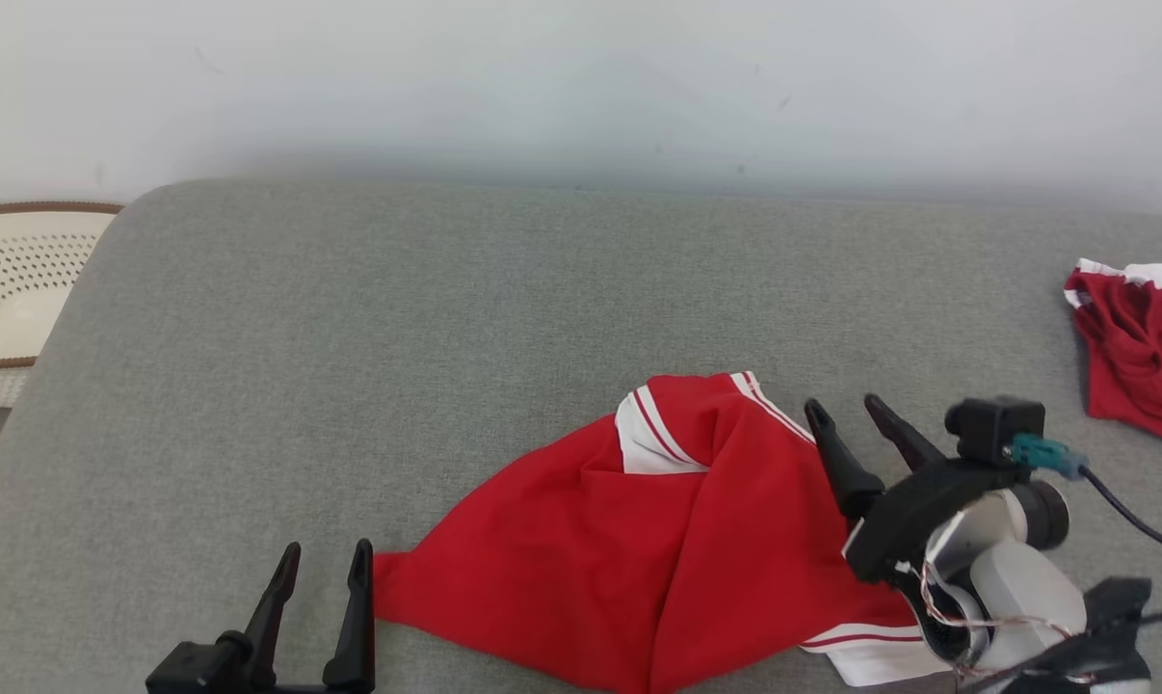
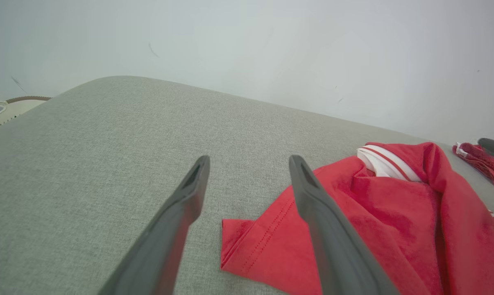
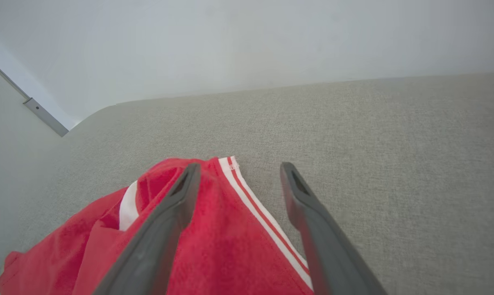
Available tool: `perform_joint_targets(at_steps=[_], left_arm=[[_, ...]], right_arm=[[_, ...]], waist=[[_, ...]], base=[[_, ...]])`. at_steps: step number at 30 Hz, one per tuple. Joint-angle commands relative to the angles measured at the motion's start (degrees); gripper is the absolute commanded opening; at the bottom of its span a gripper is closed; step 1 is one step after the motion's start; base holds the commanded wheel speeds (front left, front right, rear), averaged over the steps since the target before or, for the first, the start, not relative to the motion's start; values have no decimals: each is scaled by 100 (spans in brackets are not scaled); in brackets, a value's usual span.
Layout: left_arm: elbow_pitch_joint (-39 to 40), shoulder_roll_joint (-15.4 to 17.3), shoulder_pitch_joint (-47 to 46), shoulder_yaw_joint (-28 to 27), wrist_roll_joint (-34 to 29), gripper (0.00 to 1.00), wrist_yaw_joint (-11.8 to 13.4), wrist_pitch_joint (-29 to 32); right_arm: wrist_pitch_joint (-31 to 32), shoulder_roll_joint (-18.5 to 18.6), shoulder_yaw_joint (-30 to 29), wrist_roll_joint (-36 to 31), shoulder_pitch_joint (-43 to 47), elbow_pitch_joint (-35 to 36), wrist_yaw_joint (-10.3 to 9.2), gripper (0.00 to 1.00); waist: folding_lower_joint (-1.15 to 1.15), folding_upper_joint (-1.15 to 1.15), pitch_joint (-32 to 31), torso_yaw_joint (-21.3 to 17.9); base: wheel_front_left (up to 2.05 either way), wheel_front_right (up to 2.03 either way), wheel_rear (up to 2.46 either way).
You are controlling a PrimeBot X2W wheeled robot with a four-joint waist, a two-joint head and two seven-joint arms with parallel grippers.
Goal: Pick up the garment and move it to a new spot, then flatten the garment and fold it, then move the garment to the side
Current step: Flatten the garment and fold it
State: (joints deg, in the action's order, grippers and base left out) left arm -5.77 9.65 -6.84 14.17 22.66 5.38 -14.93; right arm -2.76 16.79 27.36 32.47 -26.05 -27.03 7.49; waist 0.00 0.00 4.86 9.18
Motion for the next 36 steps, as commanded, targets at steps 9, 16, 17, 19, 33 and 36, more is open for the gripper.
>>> perform_joint_targets(at_steps=[9, 16, 17, 19, 33, 36], left_arm=[[-123, -334, 126, -330, -328, 100, -329, -17], [-187, -518, 83, -494, -481, 100, -509, -18], [-196, -537, 74, -515, -490, 100, -526, -18], [-214, -573, 60, -547, -522, 100, -572, -18], [-294, -671, 41, -712, -593, 100, -692, -18], [-302, -673, 55, -735, -567, 100, -669, -18]], right_arm=[[416, 227, 1026, 602, -808, -211, 0, 100], [1052, 446, 1861, 856, -1367, -481, 0, 100], [1173, 497, 1979, 863, -1455, -538, 0, 100], [1402, 562, 2194, 923, -1577, -672, 0, 100], [1070, 651, 3068, 1201, -2175, -1298, 0, 0], [573, 670, 2959, 1220, -2352, -1401, 0, 0]], waist=[[0, 0, 74, 268], [0, 0, 147, 392], [0, 0, 154, 410], [0, 0, 169, 447], [0, 0, 228, 556], [0, 0, 200, 522]], base=[[0, 0, 0], [0, 0, 0], [0, 0, 0], [0, 0, 0], [0, 0, 0], [0, 0, 0]])
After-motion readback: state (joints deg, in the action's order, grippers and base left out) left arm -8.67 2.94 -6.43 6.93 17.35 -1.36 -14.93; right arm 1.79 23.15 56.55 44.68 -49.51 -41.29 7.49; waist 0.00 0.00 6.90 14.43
